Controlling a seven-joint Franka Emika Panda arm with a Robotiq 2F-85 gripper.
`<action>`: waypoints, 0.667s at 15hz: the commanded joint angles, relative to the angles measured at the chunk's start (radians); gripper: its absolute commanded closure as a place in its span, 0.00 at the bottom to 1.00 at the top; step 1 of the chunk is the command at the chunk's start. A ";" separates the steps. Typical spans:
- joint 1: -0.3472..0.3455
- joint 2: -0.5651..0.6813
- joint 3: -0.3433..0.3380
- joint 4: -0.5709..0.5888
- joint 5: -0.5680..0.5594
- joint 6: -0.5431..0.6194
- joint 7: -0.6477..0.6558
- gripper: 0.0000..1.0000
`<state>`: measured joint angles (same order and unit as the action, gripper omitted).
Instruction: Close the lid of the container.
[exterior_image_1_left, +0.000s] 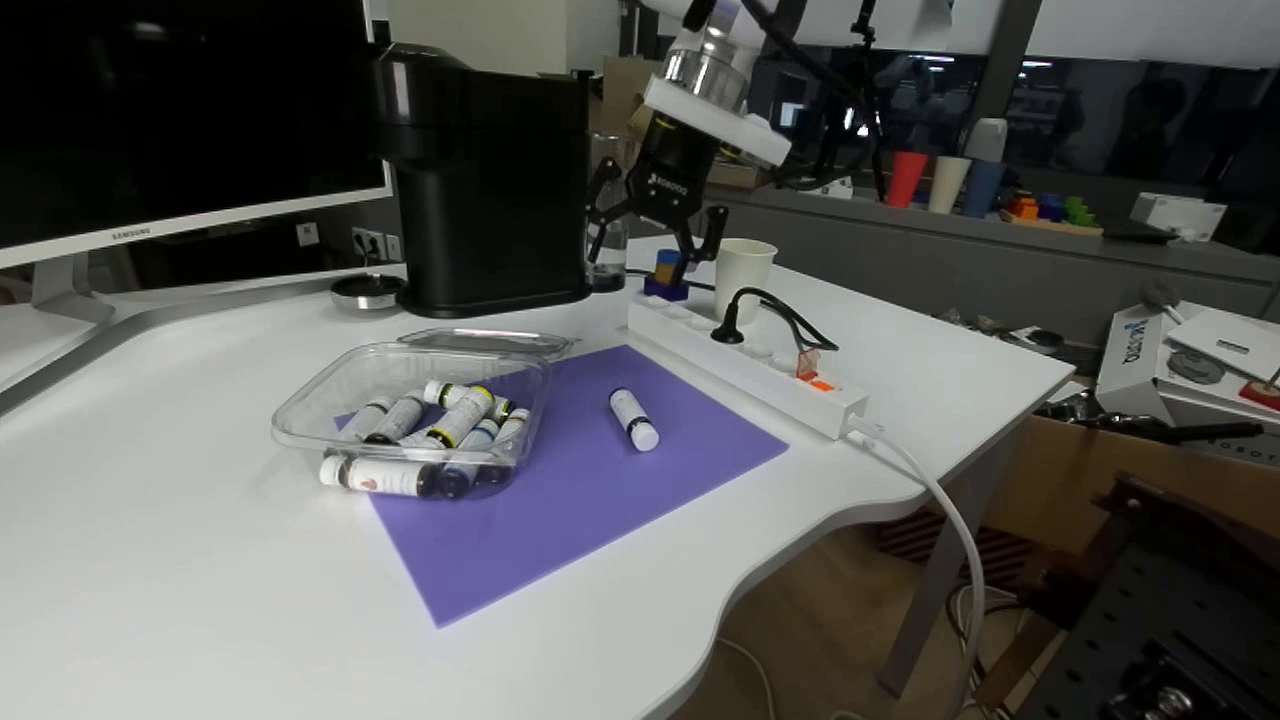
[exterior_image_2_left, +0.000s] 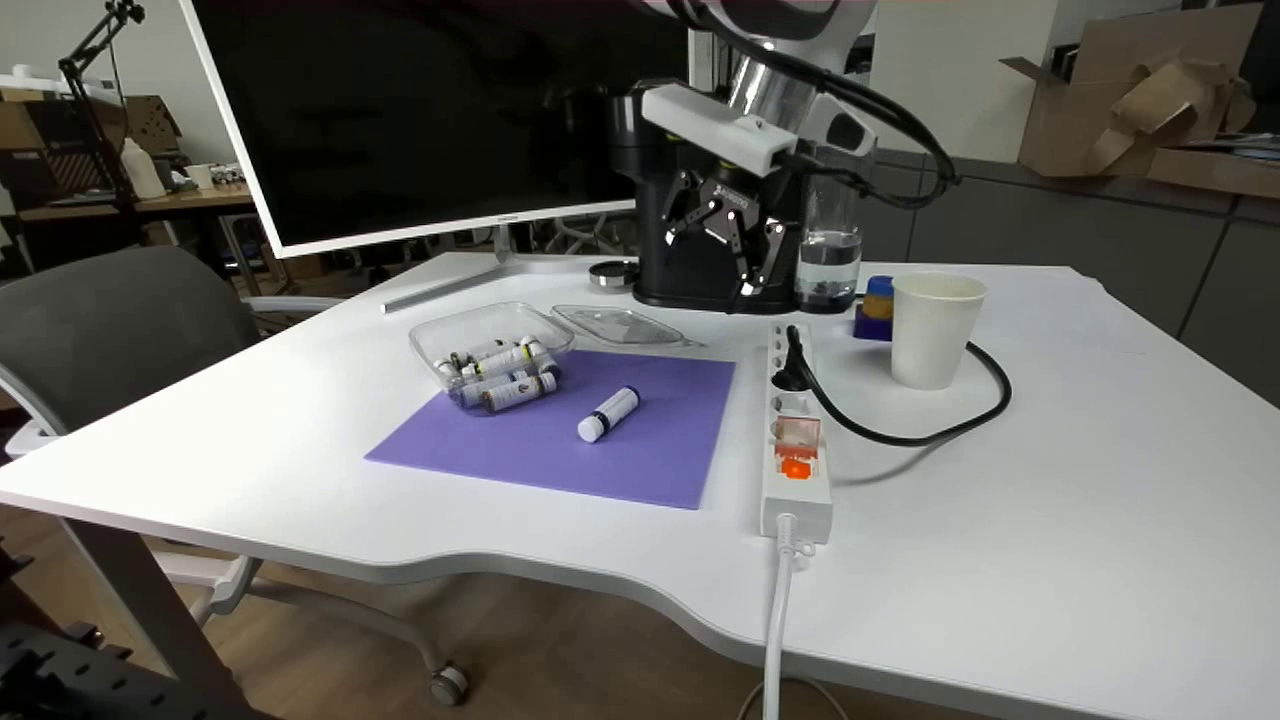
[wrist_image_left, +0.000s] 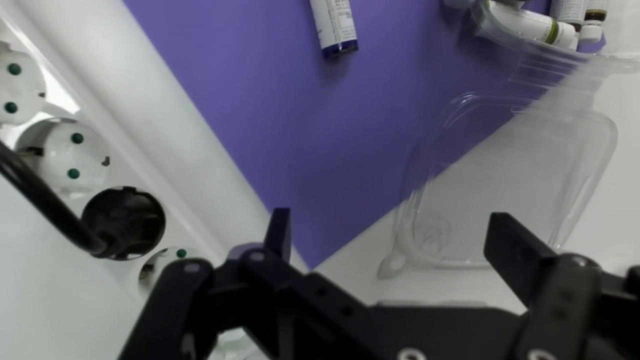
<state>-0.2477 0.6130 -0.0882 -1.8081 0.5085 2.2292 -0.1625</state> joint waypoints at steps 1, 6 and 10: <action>-0.009 0.108 0.034 0.155 -0.040 -0.094 0.080 0.00; -0.003 0.210 0.059 0.264 -0.062 -0.170 0.114 0.00; 0.007 0.273 0.076 0.324 -0.066 -0.179 0.117 0.00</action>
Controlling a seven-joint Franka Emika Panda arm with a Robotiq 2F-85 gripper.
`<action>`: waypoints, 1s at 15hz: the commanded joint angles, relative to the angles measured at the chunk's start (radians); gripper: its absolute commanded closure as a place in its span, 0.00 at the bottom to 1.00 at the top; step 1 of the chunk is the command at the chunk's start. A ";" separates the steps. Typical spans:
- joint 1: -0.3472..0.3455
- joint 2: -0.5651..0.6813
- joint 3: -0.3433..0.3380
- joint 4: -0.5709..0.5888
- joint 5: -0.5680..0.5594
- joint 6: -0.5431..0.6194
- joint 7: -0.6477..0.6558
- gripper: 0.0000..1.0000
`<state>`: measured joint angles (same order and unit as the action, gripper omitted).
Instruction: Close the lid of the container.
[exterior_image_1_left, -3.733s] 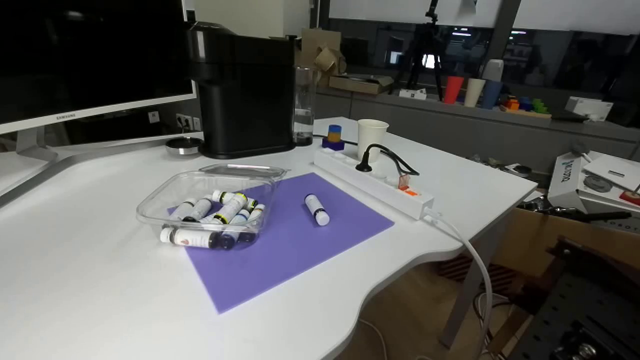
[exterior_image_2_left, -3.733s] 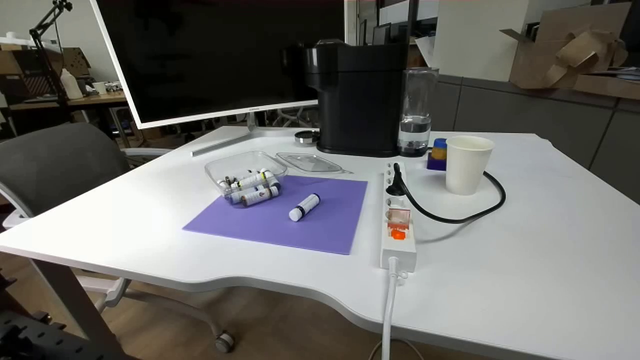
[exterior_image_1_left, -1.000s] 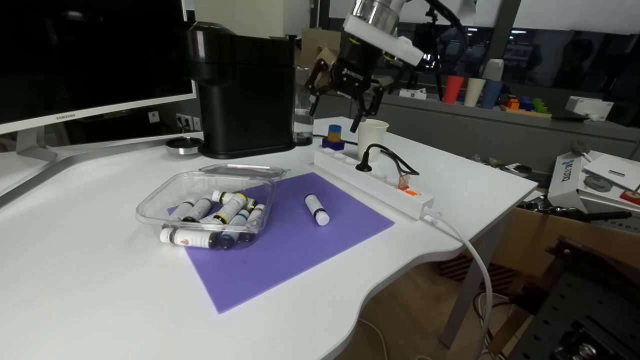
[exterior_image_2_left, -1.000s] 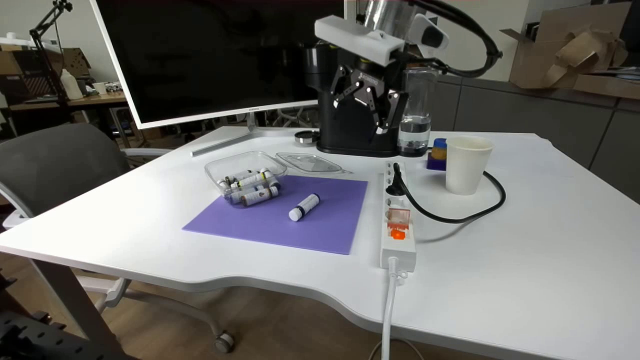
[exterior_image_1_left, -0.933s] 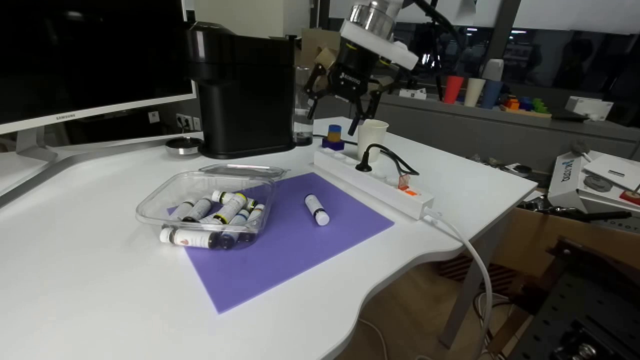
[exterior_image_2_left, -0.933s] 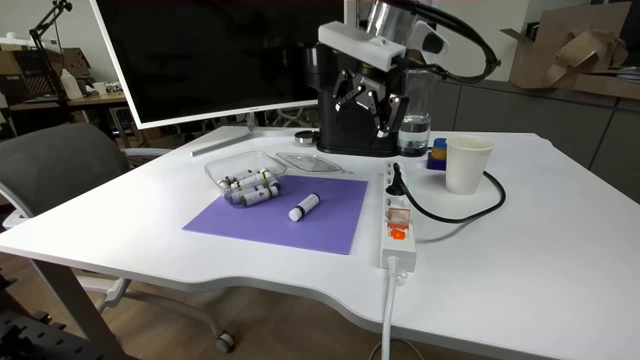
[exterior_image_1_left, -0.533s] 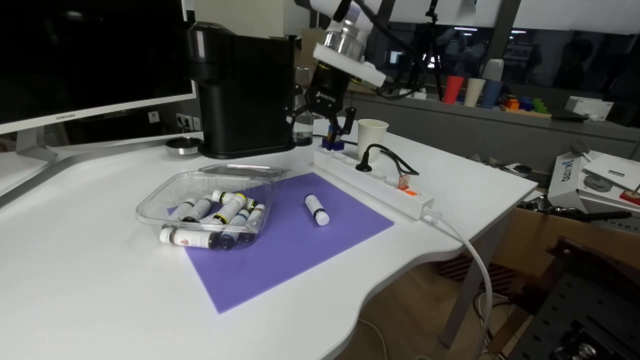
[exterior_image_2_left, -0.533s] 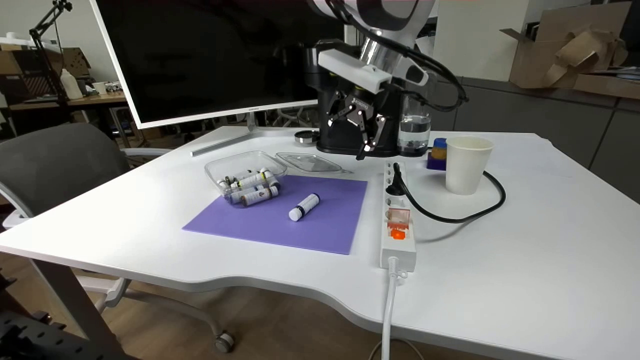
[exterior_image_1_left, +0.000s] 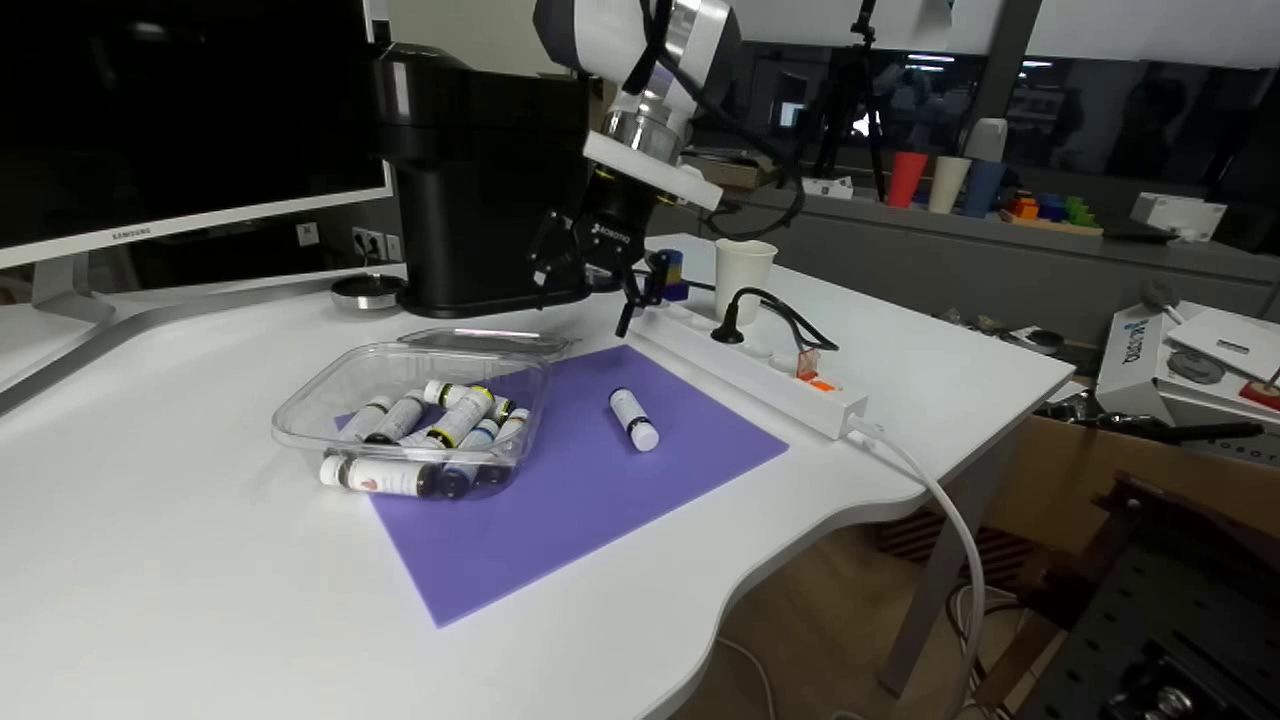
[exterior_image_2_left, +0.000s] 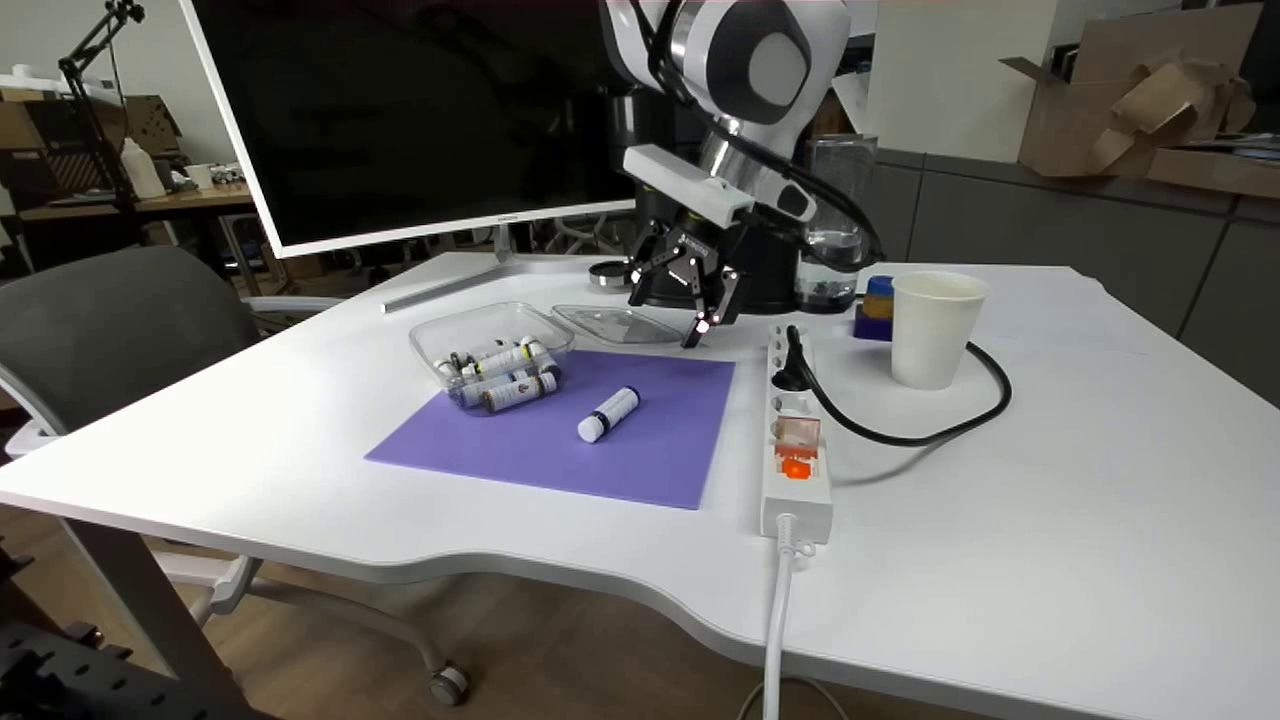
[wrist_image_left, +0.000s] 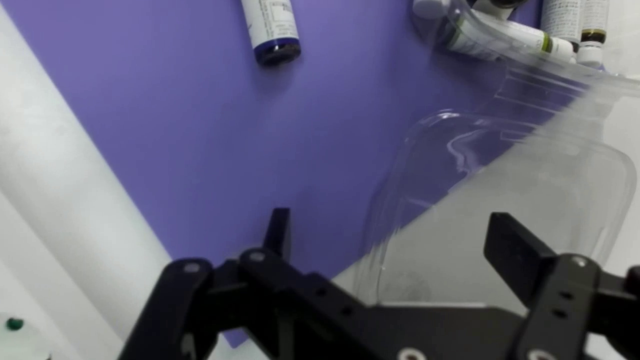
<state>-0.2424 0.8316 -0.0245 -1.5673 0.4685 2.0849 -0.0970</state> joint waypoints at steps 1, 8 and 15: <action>0.005 0.067 0.015 0.094 -0.027 -0.030 0.055 0.00; 0.016 0.111 0.036 0.131 -0.037 -0.007 0.045 0.00; -0.007 0.094 0.085 0.086 0.001 0.141 -0.029 0.00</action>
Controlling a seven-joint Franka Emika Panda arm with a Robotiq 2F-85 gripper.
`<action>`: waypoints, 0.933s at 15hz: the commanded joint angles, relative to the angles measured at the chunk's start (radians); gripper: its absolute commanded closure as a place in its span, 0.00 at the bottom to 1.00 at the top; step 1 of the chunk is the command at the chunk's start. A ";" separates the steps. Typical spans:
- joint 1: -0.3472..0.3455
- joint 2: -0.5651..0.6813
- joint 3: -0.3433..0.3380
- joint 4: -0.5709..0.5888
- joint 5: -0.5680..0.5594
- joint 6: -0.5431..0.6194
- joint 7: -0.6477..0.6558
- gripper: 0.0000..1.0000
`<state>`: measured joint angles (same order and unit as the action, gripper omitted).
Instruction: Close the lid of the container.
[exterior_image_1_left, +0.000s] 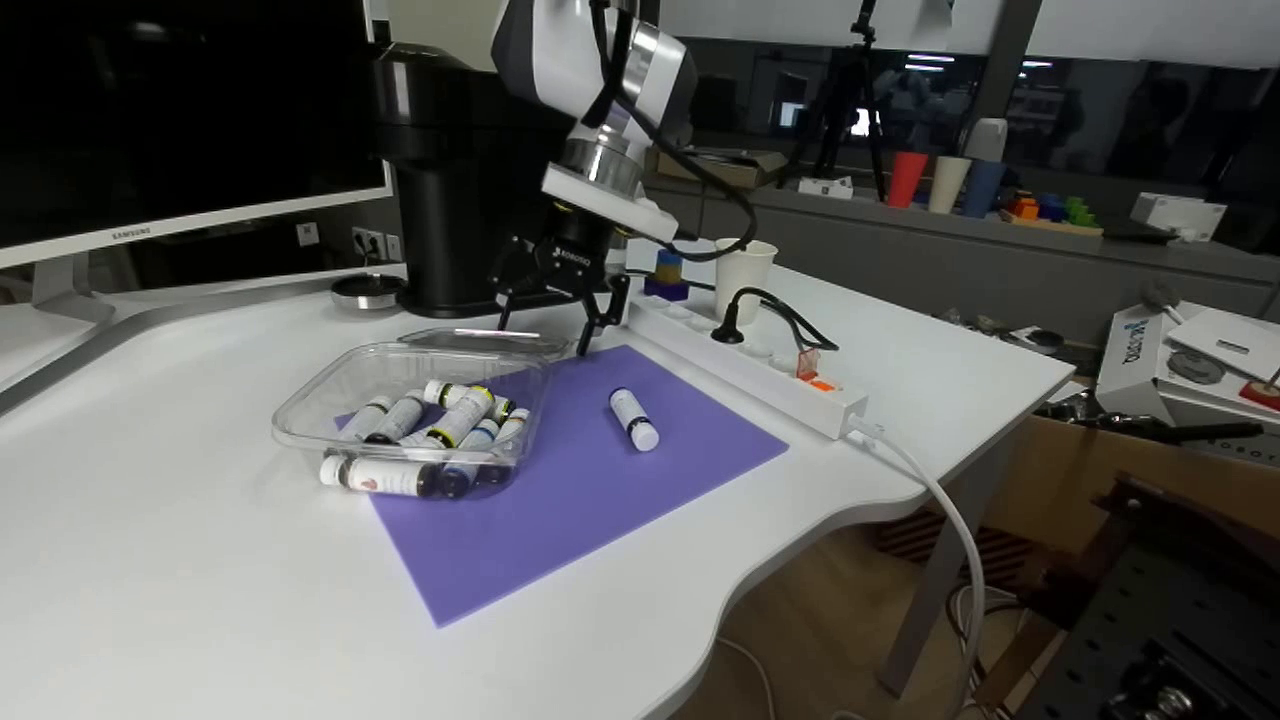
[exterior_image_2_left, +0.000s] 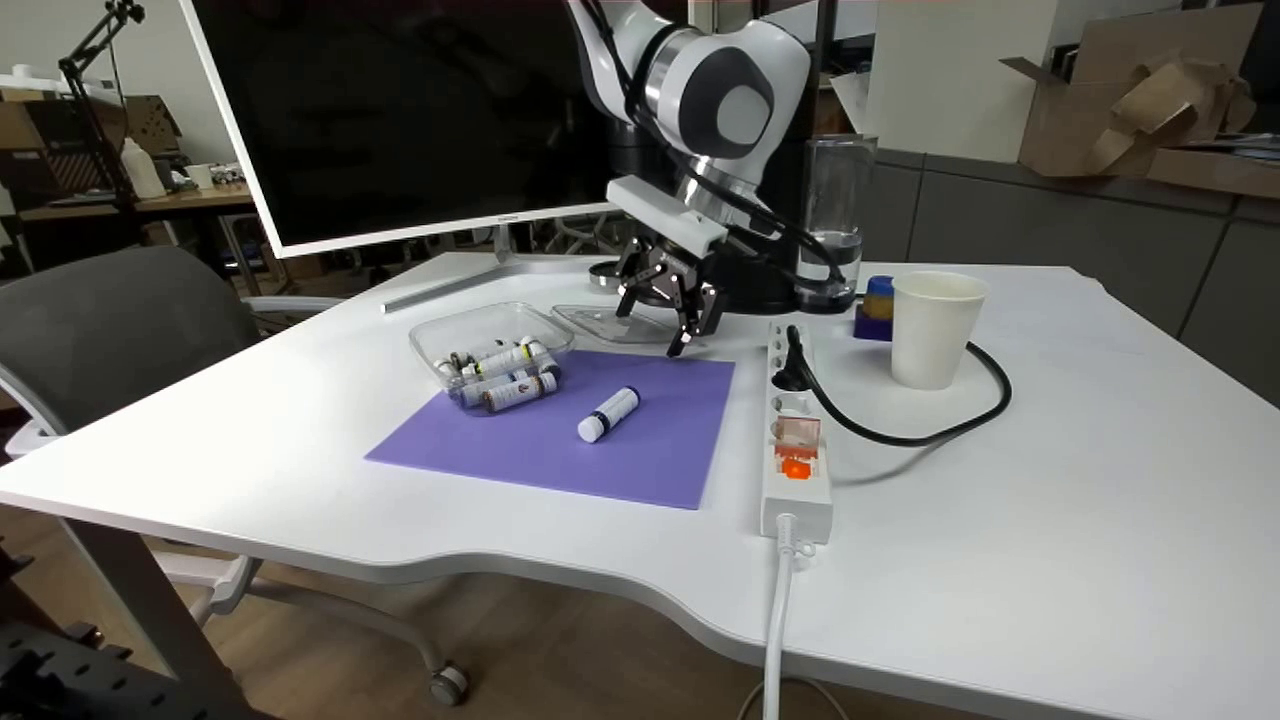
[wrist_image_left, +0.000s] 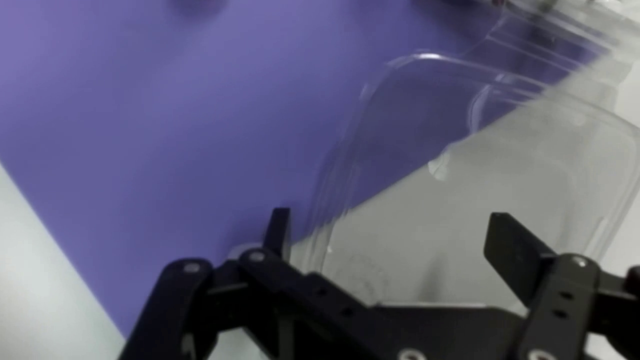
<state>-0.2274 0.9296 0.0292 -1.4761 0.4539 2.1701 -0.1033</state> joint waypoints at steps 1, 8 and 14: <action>-0.028 -0.007 0.044 -0.014 0.024 0.085 -0.035 0.00; -0.077 -0.008 0.117 -0.042 0.085 0.149 -0.108 0.00; -0.138 -0.063 0.202 -0.129 0.141 0.222 -0.297 0.00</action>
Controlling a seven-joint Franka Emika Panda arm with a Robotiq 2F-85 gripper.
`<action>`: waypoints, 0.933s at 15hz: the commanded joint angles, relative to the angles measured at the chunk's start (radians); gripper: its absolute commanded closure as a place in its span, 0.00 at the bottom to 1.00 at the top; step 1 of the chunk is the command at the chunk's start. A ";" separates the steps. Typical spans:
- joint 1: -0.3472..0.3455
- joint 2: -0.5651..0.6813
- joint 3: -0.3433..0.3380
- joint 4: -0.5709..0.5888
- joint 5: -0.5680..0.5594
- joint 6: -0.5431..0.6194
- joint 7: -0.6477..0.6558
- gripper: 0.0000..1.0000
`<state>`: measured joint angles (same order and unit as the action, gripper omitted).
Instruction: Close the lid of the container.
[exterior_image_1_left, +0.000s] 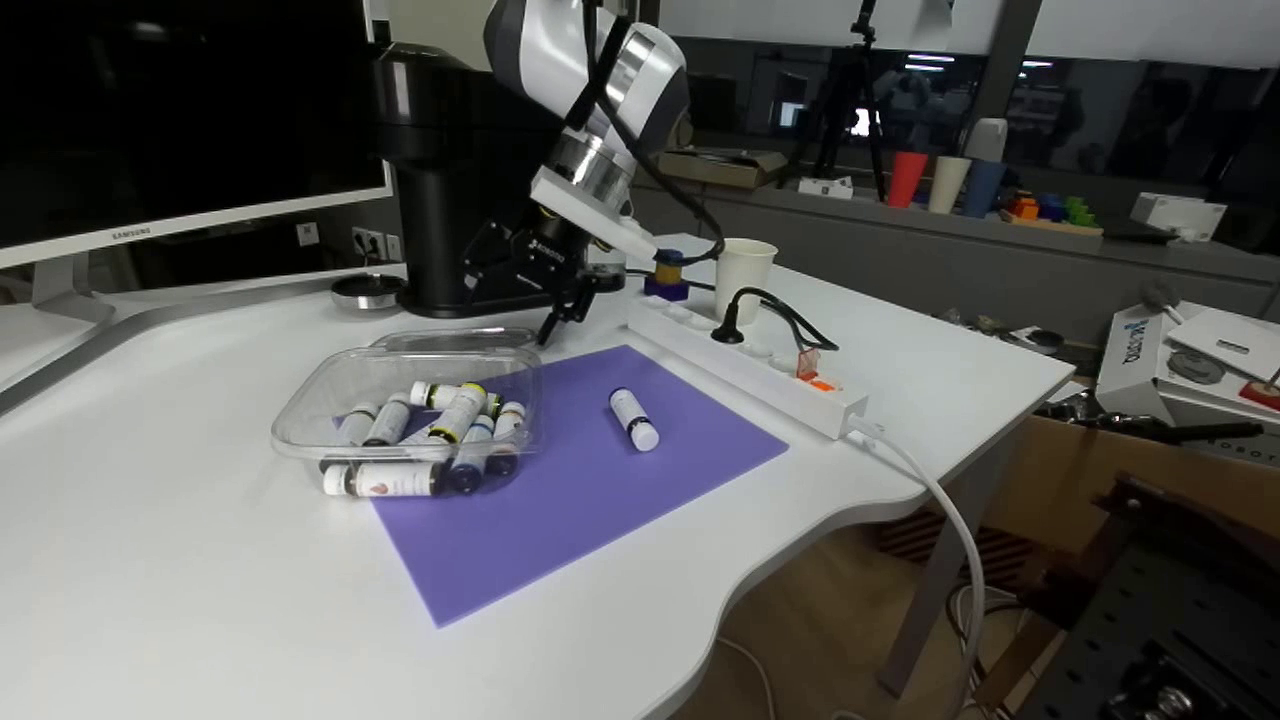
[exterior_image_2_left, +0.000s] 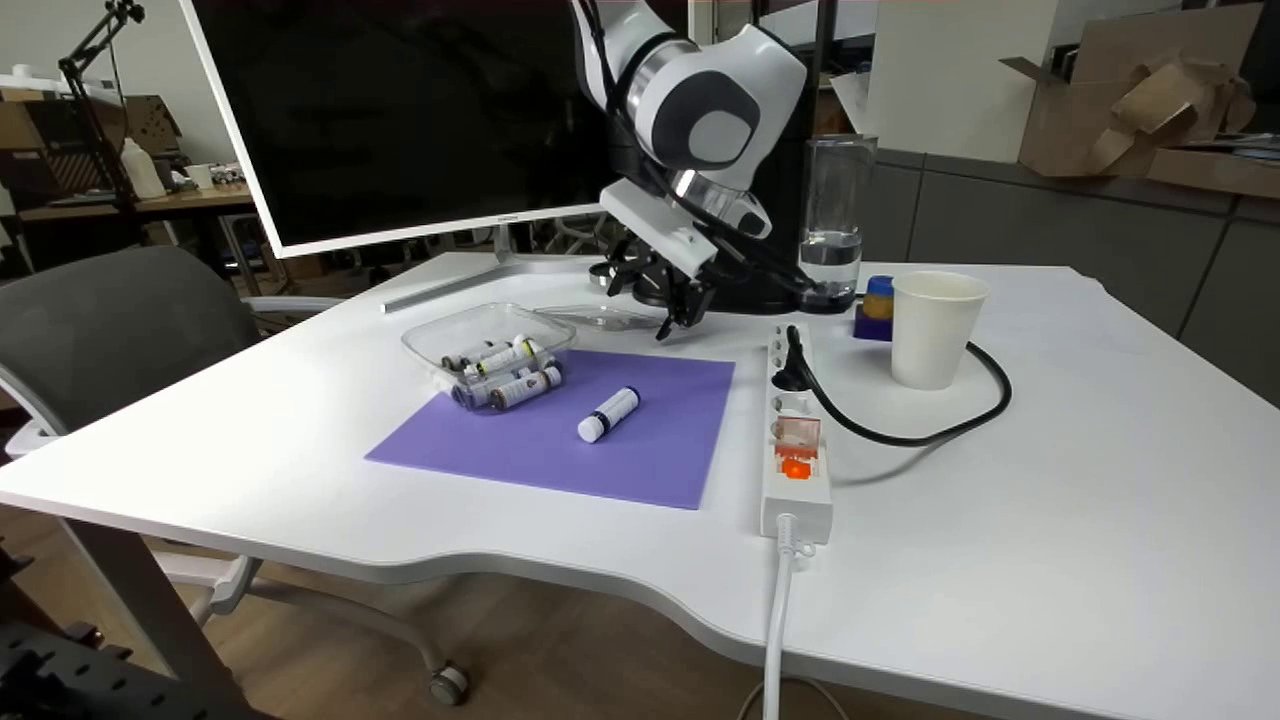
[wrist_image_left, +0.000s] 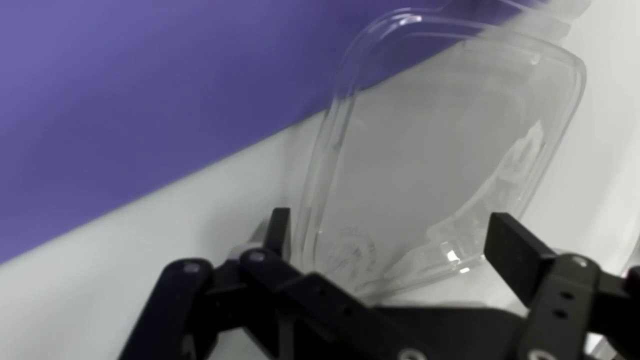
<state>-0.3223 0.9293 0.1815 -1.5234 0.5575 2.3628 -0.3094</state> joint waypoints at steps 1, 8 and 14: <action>-0.057 -0.074 0.067 -0.095 0.051 0.026 -0.133 0.00; -0.128 -0.180 0.123 -0.196 0.153 -0.117 -0.415 0.00; -0.080 -0.276 0.035 -0.253 0.156 -0.266 -0.599 0.00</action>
<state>-0.4312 0.7283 0.2648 -1.7187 0.7087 2.1509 -0.8368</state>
